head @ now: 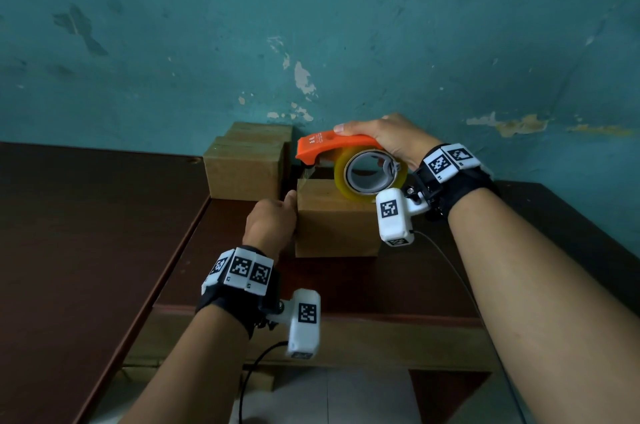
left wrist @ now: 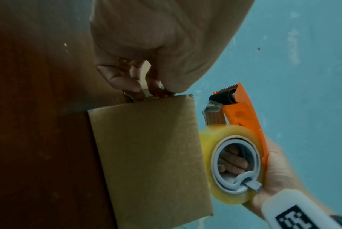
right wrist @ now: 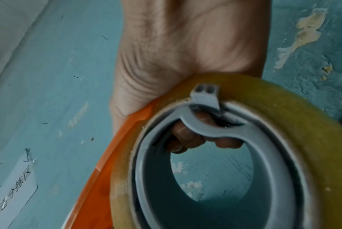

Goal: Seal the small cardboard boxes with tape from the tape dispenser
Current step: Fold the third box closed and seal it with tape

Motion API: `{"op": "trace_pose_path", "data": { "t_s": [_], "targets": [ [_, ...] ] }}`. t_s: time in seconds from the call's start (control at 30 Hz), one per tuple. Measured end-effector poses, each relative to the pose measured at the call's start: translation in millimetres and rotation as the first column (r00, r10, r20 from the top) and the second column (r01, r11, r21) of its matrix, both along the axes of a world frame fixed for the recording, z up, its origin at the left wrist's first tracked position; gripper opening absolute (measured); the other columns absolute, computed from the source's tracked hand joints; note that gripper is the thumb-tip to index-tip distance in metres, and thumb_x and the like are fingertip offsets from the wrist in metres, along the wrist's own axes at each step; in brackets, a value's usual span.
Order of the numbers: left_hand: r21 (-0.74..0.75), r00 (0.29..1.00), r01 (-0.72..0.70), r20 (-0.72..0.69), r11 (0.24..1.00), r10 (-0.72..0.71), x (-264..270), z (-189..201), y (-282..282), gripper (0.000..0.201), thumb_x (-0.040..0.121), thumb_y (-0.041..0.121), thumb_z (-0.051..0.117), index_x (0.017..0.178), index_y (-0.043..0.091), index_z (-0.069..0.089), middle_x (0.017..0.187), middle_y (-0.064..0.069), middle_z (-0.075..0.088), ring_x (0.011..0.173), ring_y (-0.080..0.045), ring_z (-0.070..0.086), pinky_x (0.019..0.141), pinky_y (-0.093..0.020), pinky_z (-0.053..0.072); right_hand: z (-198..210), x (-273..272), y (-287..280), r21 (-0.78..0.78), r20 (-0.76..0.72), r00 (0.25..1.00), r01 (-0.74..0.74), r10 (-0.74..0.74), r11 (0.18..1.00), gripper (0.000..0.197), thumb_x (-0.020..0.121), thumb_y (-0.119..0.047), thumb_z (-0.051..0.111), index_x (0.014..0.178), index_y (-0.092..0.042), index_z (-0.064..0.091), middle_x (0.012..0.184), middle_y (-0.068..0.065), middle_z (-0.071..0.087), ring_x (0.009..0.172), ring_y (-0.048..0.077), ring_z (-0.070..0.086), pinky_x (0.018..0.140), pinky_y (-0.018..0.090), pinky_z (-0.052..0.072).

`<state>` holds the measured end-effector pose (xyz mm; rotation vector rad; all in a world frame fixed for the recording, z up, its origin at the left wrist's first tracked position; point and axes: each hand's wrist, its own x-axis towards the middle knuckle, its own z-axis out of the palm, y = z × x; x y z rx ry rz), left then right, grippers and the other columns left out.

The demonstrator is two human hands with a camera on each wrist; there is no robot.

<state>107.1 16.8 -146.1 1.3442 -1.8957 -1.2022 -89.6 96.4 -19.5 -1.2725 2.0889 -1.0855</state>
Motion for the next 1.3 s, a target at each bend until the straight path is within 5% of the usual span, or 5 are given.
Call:
{"op": "trace_pose_path", "data": {
  "t_s": [0.23,0.37,0.6,0.9,1.3],
  "targets": [
    [-0.004,1.000,0.020,0.012,1.000,-0.020,0.7,-1.2,-0.5,0.056,0.105,0.053,0.044,0.089,0.005,0.069,0.098,-0.023,0.075,0.093,-0.043,0.073,0.087,-0.056,0.060,-0.3,-0.5,-1.7,0.002,0.010,1.000,0.010,-0.010,1.000,0.072,0.055,-0.074,0.087,0.095,-0.016,0.074,0.083,0.012,0.073,0.075,0.029,0.069,0.104,0.051,0.055],
    [0.050,0.998,0.018,0.061,0.999,-0.021,1.7,6.1,-2.5,0.044,0.106,0.050,0.047,0.091,0.012,0.064,0.090,-0.017,0.072,0.075,-0.031,0.073,0.066,-0.039,0.064,-0.9,0.5,-2.6,0.002,0.017,1.000,0.017,-0.017,1.000,0.076,0.053,-0.076,0.088,0.099,-0.017,0.074,0.087,0.014,0.074,0.078,0.030,0.070,0.108,0.054,0.054],
    [0.232,0.999,-0.037,0.040,0.972,0.029,5.6,7.7,-3.5,0.057,0.099,0.063,0.054,0.094,0.006,0.061,0.093,-0.012,0.065,0.076,-0.026,0.072,0.086,-0.044,0.064,1.1,2.9,-0.3,0.017,0.016,1.000,0.017,-0.017,1.000,0.072,0.057,-0.074,0.086,0.097,-0.015,0.074,0.088,0.014,0.077,0.077,0.029,0.072,0.106,0.052,0.056],
    [0.029,1.000,0.010,0.024,1.000,-0.010,1.4,5.3,-3.9,0.034,0.106,0.038,0.052,0.111,0.007,0.064,0.107,-0.015,0.068,0.095,-0.031,0.068,0.086,-0.045,0.058,0.6,3.8,1.3,0.005,0.017,0.999,0.033,-0.033,0.999,0.075,0.054,-0.075,0.087,0.100,-0.016,0.076,0.091,0.016,0.079,0.077,0.029,0.072,0.106,0.052,0.056],
    [0.062,0.884,0.047,-0.466,0.997,-0.013,-14.0,11.7,11.6,0.032,0.112,0.035,0.039,0.125,0.025,0.066,0.113,0.002,0.065,0.102,-0.016,0.061,0.089,-0.037,0.052,0.9,3.2,0.6,0.007,0.014,0.999,0.040,-0.040,0.999,0.073,0.055,-0.073,0.087,0.098,-0.014,0.078,0.099,0.018,0.080,0.076,0.028,0.073,0.105,0.052,0.056]
  ]
}}
